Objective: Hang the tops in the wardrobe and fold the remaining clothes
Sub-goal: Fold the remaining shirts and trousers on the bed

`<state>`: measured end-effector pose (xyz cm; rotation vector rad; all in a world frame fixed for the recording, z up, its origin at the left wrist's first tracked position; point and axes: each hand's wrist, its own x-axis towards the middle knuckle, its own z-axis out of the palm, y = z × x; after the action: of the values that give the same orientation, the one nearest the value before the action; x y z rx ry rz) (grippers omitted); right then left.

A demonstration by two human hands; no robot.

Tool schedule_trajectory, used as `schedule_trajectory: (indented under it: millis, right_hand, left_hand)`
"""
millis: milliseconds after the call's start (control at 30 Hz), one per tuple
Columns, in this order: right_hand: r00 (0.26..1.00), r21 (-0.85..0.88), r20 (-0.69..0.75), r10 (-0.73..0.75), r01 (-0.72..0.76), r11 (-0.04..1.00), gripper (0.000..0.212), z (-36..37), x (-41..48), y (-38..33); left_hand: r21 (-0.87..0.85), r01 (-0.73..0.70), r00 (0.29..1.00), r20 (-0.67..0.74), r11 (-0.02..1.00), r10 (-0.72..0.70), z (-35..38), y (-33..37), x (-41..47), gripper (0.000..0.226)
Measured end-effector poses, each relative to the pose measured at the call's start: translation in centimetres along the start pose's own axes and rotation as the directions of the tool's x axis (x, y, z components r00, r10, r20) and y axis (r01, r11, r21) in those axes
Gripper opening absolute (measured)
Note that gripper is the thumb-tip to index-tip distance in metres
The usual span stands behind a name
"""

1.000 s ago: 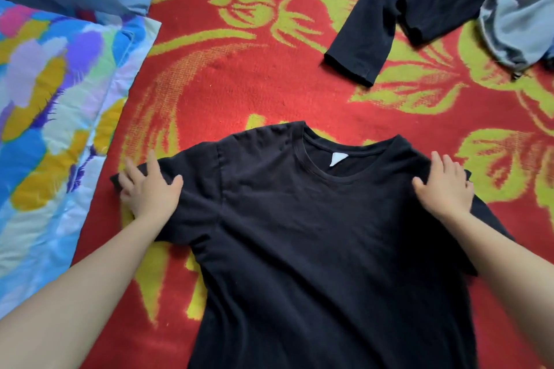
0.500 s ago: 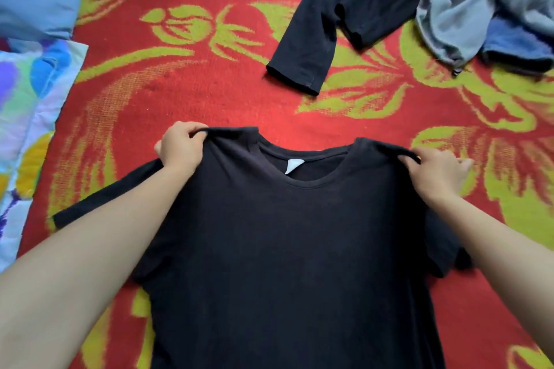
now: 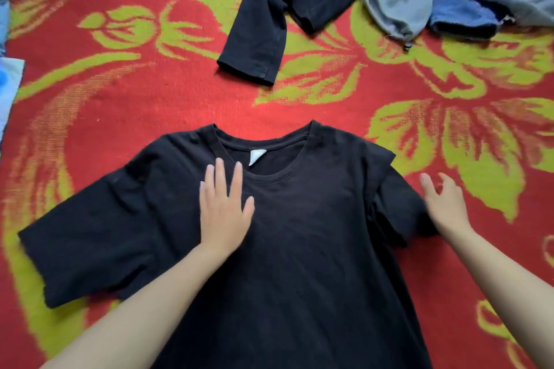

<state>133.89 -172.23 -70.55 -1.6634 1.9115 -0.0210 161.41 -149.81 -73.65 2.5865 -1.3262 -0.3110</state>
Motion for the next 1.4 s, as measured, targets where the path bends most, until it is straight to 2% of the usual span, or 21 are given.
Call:
schedule_trajectory:
  millis: [67,133,200,300,367,433,600,667,733,800,900,967,1100,1167,1200,1233,1267,1300,1333,1367,1400]
  right_hand:
    - [0.994,0.034,0.109,0.019,-0.023,0.999,0.07,0.6,-1.5,1.2]
    - [0.981,0.058,0.185,0.063,-0.075,0.996,0.044,1.2,-2.2,2.2]
    - [0.981,0.08,0.17,0.094,-0.109,0.991,0.016,0.6,-2.1,2.6]
    - [0.984,0.003,-0.101,0.145,-0.145,0.989,0.013,-2.8,0.1,2.1]
    - [0.929,-0.033,-0.325,0.178,-0.199,0.979,0.021,-5.9,1.9,2.1]
    - [0.889,-0.06,-0.416,0.19,-0.236,0.97,0.027,-8.2,3.0,3.0]
    - [0.938,0.039,-0.179,0.298,-0.296,0.954,0.061,-7.0,2.0,5.7]
    - [0.918,0.225,-0.089,0.386,-0.359,0.906,0.071,-5.1,0.6,7.2]
    - [0.896,0.473,0.006,0.444,-0.393,0.788,0.077,-3.2,-0.7,8.1]
    - [0.886,0.59,0.066,0.459,-0.406,0.698,0.069,-2.0,-1.3,8.4]
    - [0.893,0.659,0.219,0.392,-0.432,0.616,0.011,-1.6,-1.5,7.7]
    - [0.913,0.712,0.243,0.329,-0.398,0.579,0.015,-2.2,-1.4,7.6]
    - [0.951,0.84,0.07,0.3,-0.219,0.497,0.016,-5.4,-0.8,7.1]
    - [0.969,0.786,0.013,0.245,-0.162,0.597,0.005,-6.7,-0.2,7.2]
    - [0.983,0.663,-0.036,0.178,-0.109,0.741,0.007,-7.0,0.3,7.7]
    - [0.995,0.431,-0.055,0.082,-0.051,0.901,0.016,-7.4,0.5,8.0]
    - [0.998,0.15,-0.065,0.02,-0.01,0.989,0.023,-7.7,0.7,8.6]
    - [0.997,-0.117,-0.07,-0.015,0.007,0.993,0.03,-7.9,0.5,8.8]
    - [0.997,-0.269,-0.071,-0.021,0.001,0.963,0.034,-8.0,0.5,9.0]
    - [0.999,-0.398,-0.037,-0.022,0.005,0.918,0.038,-8.2,0.1,9.0]
    - [1.0,-0.422,0.0,0.025,-0.022,0.906,0.041,-8.0,0.0,9.5]
  left_hand:
    - [0.023,-0.1,0.986,0.138,0.995,0.096,1.3,3.4,-2.7,0.062]
    - [0.027,-0.158,0.953,0.267,0.987,0.145,2.2,6.2,-4.5,0.062]
    - [0.027,-0.212,0.911,0.367,0.977,0.187,2.8,8.2,-5.7,0.063]
    - [0.037,-0.266,0.854,0.473,0.963,0.217,3.0,9.3,-5.9,0.067]
    - [0.037,-0.263,0.854,0.474,0.964,0.215,2.7,9.8,-5.6,0.063]
    - [0.062,-0.267,0.871,0.442,0.962,0.213,2.1,10.2,-5.1,0.062]
    - [0.118,-0.285,0.748,0.648,0.951,0.144,2.5,10.3,-4.9,0.067]
    - [0.102,-0.255,0.721,0.682,0.962,0.119,2.8,10.6,-4.7,0.068]
    - [0.1,-0.236,0.706,0.702,0.967,0.1,2.8,10.7,-4.4,0.069]
    - [0.105,-0.234,0.705,0.703,0.967,0.094,2.9,10.9,-4.3,0.069]
    - [0.119,-0.227,0.705,0.705,0.966,0.079,3.0,10.8,-4.3,0.07]
    - [0.122,-0.22,0.701,0.71,0.968,0.07,2.8,11.1,-4.3,0.07]
    - [0.104,-0.178,0.676,0.736,0.978,0.045,2.3,11.2,-3.9,0.069]
    - [0.107,-0.178,0.664,0.747,0.978,0.04,2.1,11.3,-3.8,0.069]
    - [0.111,-0.182,0.659,0.752,0.977,0.037,2.1,11.4,-3.7,0.07]
    - [0.115,-0.183,0.654,0.755,0.976,0.034,2.0,11.5,-3.7,0.07]
    - [0.119,-0.184,0.651,0.758,0.976,0.03,2.0,11.6,-3.7,0.071]
    - [0.124,-0.185,0.648,0.761,0.975,0.026,2.0,11.6,-3.7,0.071]
    - [0.129,-0.187,0.645,0.764,0.974,0.022,2.0,11.7,-3.7,0.072]
    - [0.137,-0.193,0.64,0.768,0.972,0.019,2.1,11.7,-3.8,0.074]
    - [0.146,-0.198,0.637,0.771,0.969,0.014,2.1,11.8,-3.9,0.075]
